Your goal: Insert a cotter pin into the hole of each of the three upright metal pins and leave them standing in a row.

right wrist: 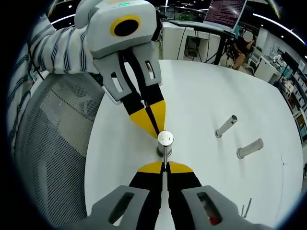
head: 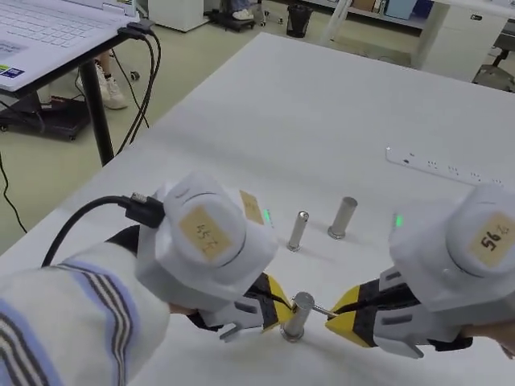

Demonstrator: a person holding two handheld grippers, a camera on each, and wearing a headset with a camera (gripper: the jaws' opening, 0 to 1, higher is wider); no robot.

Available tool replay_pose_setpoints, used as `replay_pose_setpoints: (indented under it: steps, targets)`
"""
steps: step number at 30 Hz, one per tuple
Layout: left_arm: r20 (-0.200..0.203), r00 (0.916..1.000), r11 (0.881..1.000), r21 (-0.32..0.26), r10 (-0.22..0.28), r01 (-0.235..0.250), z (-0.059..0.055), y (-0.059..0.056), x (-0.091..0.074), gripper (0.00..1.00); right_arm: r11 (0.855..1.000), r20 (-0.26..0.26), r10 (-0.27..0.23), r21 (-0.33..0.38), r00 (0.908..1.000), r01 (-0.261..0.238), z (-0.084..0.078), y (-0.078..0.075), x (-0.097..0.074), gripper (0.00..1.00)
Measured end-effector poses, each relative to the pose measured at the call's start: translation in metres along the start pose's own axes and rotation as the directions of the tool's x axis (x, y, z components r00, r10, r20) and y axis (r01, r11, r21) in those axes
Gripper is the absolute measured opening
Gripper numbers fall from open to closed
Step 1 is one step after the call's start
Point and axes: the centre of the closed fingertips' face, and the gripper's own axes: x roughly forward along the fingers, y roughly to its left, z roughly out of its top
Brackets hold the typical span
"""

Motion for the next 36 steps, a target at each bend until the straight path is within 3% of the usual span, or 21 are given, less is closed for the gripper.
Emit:
replay_pose_setpoints:
  steps: [2,6,9,19,22,25,31,36]
  targets:
    - [0.007,1.0000,1.000,-0.004,0.001,-0.001,0.001,0.000,-0.001,0.00,1.000,0.000,0.001,-0.009,1.0000,-0.001,0.000,-0.001,0.001,0.00]
    - [0.010,0.9998,1.000,-0.002,0.015,-0.015,0.001,0.004,-0.001,0.13,0.999,-0.003,0.010,-0.035,0.9999,-0.010,0.000,-0.002,0.001,0.00]
    - [0.017,0.9997,1.000,0.003,0.017,-0.017,0.004,0.005,0.000,0.16,0.998,-0.006,0.017,-0.053,0.9998,-0.018,0.001,-0.002,0.003,0.00]
    - [0.015,0.9999,1.000,0.019,0.007,-0.008,0.011,0.009,0.004,0.17,0.996,0.011,0.046,-0.082,0.9989,-0.045,0.012,-0.002,0.011,0.00]
    - [0.016,0.9999,1.000,0.022,0.004,-0.004,0.012,0.010,0.004,0.16,0.997,0.058,0.049,-0.061,0.9971,-0.045,0.016,-0.002,0.007,0.03]
    - [0.013,0.9999,1.000,0.027,0.002,-0.002,0.013,0.010,0.005,0.16,0.998,0.065,0.033,-0.047,0.9973,-0.030,0.012,-0.006,0.001,0.07]
    - [0.006,0.9999,1.000,0.030,0.009,-0.009,0.013,0.012,0.004,0.14,0.999,0.041,0.026,-0.031,0.9988,-0.025,0.000,-0.008,-0.005,0.01]
    - [0.001,1.0000,1.000,0.027,0.007,-0.007,0.013,0.011,0.003,0.13,1.000,0.077,0.027,-0.007,0.9967,-0.027,0.007,-0.008,-0.005,0.00]
